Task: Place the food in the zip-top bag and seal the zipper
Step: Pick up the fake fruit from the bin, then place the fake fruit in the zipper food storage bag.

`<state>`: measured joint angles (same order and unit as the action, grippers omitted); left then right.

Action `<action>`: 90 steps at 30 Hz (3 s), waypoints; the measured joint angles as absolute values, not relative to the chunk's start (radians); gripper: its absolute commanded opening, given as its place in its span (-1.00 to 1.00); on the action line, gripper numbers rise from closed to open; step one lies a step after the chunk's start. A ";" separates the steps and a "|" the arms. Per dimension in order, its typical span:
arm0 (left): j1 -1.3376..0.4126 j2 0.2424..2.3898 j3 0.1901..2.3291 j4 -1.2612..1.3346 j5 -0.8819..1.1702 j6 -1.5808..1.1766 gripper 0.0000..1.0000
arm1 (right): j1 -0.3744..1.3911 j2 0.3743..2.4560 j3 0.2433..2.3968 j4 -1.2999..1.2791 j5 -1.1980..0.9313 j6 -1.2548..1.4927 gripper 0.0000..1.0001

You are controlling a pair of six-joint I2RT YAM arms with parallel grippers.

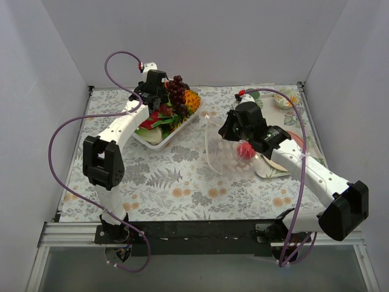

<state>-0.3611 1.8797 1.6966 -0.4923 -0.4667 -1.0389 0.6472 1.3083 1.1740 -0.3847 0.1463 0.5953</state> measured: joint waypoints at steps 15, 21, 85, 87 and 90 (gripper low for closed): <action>-0.361 1.879 1.697 -0.467 -0.479 -1.032 -0.86 | 0.647 1.308 1.174 -0.385 0.146 0.598 -0.97; -0.360 1.870 1.697 -0.462 -0.492 -1.022 -0.92 | 0.647 1.308 1.174 -0.385 0.146 0.598 -0.97; -0.616 1.345 1.402 -0.333 0.211 -1.307 -0.83 | 0.562 1.364 1.182 -0.215 -0.116 0.793 -0.97; -0.618 1.345 1.380 -0.315 0.224 -1.326 -0.83 | 0.554 1.359 1.168 -0.205 -0.131 0.809 -0.97; -0.621 1.344 1.349 -0.299 0.229 -1.351 -0.82 | 0.543 1.346 1.151 -0.194 -0.150 0.830 -0.97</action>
<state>-0.6209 1.3441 1.3495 -0.2985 0.2295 -1.3514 0.5434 1.3464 1.1511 -0.1944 -0.1501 0.8303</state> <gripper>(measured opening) 0.185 0.028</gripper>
